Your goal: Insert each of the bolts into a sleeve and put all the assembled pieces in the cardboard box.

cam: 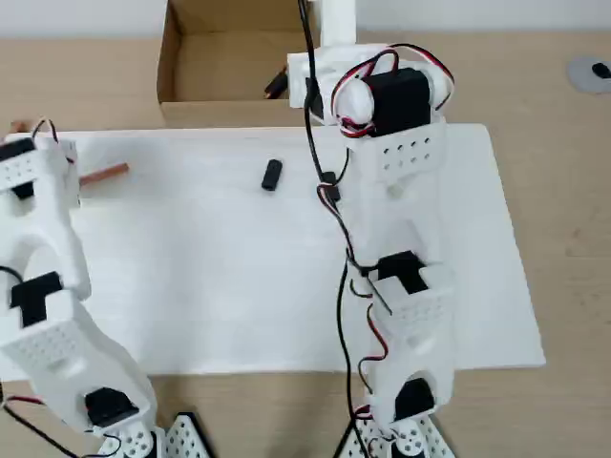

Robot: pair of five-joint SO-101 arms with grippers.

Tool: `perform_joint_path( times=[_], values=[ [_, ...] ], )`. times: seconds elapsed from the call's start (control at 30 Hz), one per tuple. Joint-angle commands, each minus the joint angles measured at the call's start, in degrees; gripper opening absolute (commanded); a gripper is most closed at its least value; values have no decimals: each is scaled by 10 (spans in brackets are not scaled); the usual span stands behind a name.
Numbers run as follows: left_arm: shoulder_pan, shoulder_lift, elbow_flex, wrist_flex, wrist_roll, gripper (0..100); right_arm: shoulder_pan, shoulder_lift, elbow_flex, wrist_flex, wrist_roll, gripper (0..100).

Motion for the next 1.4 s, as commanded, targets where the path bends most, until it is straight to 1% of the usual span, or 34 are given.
perform_joint_path(
  times=[0.0, 0.17, 0.37, 0.57, 0.63, 0.77, 1.03, 1.1, 1.2, 1.27, 1.37],
  values=[
    [33, 28, -85, 36, 4, 220, 10, -33, 1, 4, -5, 303],
    [41, 95, -132, 69, 7, 218, 13, -34, 1, 4, -5, 303],
    [22, 145, -168, 69, 32, 218, 14, -34, 1, 5, -5, 303],
    [16, 160, -180, 70, 31, 214, 14, -33, 1, 5, -5, 303],
    [13, 167, -179, 71, 29, 167, 14, -33, 1, 5, -5, 303],
    [4, 178, -179, 85, 29, 7, 14, -33, 1, 6, -5, 303],
    [-4, 177, -179, 95, 25, 9, 14, -33, 2, 6, -5, 303],
    [3, 176, -197, 115, 9, 9, 14, -31, 2, 6, -5, 303],
    [20, 176, -252, 185, -46, 9, 14, -16, 1, 6, -5, 303],
    [30, 176, -293, 247, -107, 8, 14, -6, 0, 6, -5, 303],
    [36, 176, -367, 332, -218, 8, 10, 4, 0, 7, -6, 303]
  ],
)
